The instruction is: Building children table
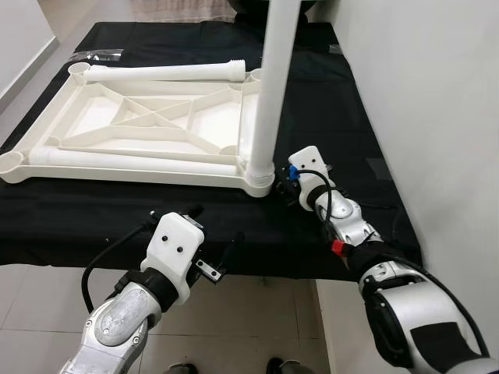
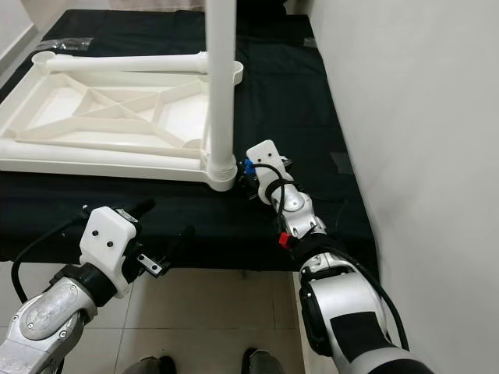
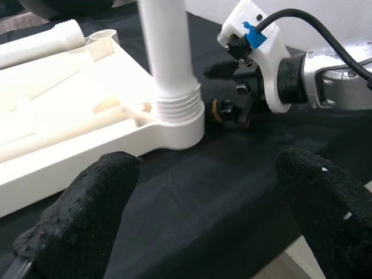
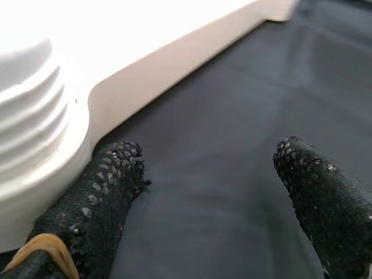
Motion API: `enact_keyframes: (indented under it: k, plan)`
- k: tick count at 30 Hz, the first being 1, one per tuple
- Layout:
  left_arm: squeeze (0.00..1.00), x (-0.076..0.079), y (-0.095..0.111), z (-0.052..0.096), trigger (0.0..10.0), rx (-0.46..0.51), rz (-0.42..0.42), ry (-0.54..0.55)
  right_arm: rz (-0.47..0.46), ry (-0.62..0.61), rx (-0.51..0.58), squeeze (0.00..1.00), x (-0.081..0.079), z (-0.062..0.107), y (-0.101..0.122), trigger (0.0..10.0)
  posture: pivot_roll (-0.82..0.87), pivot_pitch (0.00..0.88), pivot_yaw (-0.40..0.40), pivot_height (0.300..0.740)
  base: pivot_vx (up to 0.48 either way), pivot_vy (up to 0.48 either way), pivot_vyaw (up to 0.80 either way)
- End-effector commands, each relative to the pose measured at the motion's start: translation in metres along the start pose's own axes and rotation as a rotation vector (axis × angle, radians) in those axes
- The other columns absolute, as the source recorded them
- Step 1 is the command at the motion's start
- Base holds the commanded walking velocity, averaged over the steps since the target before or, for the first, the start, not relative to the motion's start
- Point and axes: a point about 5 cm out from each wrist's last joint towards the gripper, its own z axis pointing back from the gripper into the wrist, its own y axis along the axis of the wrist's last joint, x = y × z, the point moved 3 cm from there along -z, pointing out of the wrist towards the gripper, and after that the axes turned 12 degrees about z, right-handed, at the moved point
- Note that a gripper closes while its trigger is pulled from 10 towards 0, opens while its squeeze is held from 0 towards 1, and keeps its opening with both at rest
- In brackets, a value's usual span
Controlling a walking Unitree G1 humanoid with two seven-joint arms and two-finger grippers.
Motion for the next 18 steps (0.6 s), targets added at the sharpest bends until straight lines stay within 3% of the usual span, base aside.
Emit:
enact_keyframes:
  k: [1, 9, 13, 15, 18]
  plan:
    - [0.0, -0.003, -0.006, 0.001, 10.0, -0.027, -0.006, 0.004, -0.02, 0.101, 0.046, 0.0, -0.022, -0.002, 0.006, 10.0, 0.18, 0.234, -0.037, 0.74, 0.0, 0.0, 0.0]
    - [0.0, -0.004, -0.007, 0.001, 10.0, -0.027, -0.005, 0.009, -0.002, 0.203, 0.12, 0.0, -0.033, 0.004, 0.012, 10.0, 0.18, 0.227, -0.039, 0.74, 0.0, 0.0, 0.0]
    - [0.0, -0.003, -0.008, 0.002, 10.0, -0.03, -0.004, 0.008, 0.002, 0.175, 0.107, 0.0, -0.026, 0.006, 0.007, 10.0, 0.18, 0.224, -0.04, 0.74, 0.0, 0.0, 0.0]
    - [0.0, 0.003, -0.017, 0.004, 10.0, -0.056, 0.014, -0.005, -0.029, 0.084, 0.033, 0.0, 0.002, 0.012, -0.01, 10.0, 0.17, 0.21, -0.042, 0.74, 0.0, 0.0, 0.0]
    - [0.0, 0.006, -0.023, 0.007, 10.0, -0.072, 0.027, -0.003, -0.05, 0.081, 0.026, 0.0, 0.015, 0.018, -0.017, 10.0, 0.17, 0.199, -0.045, 0.74, 0.0, 0.0, 0.0]
